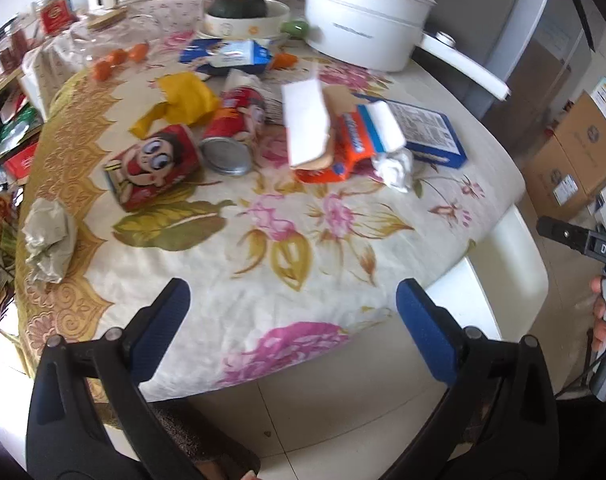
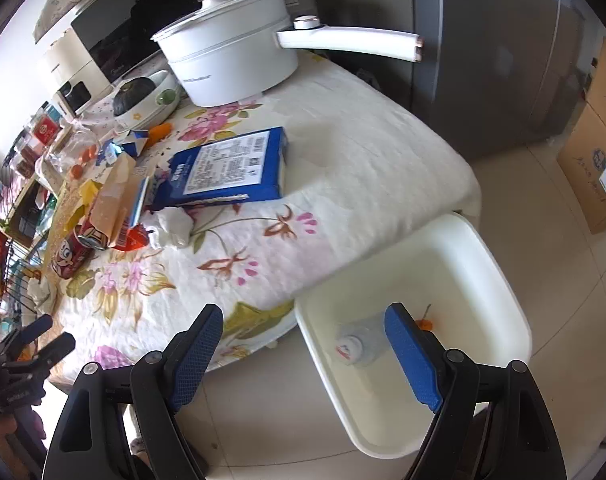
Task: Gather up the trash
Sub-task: 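Move both open tools back over the table, then grasp the crumpled grey paper with the left tool while the right tool grasps the white tissue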
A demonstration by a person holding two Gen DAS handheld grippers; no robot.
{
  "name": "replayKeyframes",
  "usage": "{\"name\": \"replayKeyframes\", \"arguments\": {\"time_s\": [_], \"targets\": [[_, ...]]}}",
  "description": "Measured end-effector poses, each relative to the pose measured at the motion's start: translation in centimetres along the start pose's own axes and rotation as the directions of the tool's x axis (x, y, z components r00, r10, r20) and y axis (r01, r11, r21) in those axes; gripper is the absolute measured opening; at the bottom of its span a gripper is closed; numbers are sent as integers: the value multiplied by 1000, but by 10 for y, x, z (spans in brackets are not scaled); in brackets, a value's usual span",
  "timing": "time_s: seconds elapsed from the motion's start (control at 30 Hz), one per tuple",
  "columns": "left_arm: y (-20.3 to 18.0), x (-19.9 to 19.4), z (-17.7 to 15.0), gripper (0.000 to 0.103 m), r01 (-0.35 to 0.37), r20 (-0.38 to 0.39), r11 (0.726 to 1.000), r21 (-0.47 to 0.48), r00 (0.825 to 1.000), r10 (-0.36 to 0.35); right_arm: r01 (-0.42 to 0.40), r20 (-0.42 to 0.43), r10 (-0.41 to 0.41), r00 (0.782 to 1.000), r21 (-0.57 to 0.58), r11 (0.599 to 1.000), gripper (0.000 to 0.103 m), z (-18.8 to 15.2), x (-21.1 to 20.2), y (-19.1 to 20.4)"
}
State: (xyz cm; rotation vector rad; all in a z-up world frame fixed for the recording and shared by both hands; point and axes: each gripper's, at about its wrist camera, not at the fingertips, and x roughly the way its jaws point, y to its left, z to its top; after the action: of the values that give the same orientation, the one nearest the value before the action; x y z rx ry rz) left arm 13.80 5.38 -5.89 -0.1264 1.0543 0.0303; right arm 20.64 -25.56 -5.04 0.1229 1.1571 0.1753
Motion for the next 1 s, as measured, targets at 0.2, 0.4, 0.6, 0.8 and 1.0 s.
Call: {"name": "replayKeyframes", "arguments": {"time_s": [0.2, 0.4, 0.6, 0.8, 1.0], "targets": [[49, -10, -8, 103, -123, 141, 989, -87, 981, 135, -22, -5, 22, 1000, -32, 999, 85, 6, 11, 28], [99, 0, -8, 103, -100, 171, 987, -126, 978, 121, -6, -1, 6, 1000, -80, 997, 85, 8, 19, 45], [137, 12, -10, 103, -129, 192, 980, -151, 969, 157, 4, -1, -4, 1000, -102, 995, 85, 10, 25, 54], [152, 27, 4, 102, -82, 160, 986, -143, 981, 105, 30, -1, -30, 1000, -145, 989, 85, 10, 32, 64], [170, 40, -8, 100, -82, 155, 984, -159, 982, 107, 43, 14, -41, 999, -186, 982, 85, 13, 39, 78]]}}
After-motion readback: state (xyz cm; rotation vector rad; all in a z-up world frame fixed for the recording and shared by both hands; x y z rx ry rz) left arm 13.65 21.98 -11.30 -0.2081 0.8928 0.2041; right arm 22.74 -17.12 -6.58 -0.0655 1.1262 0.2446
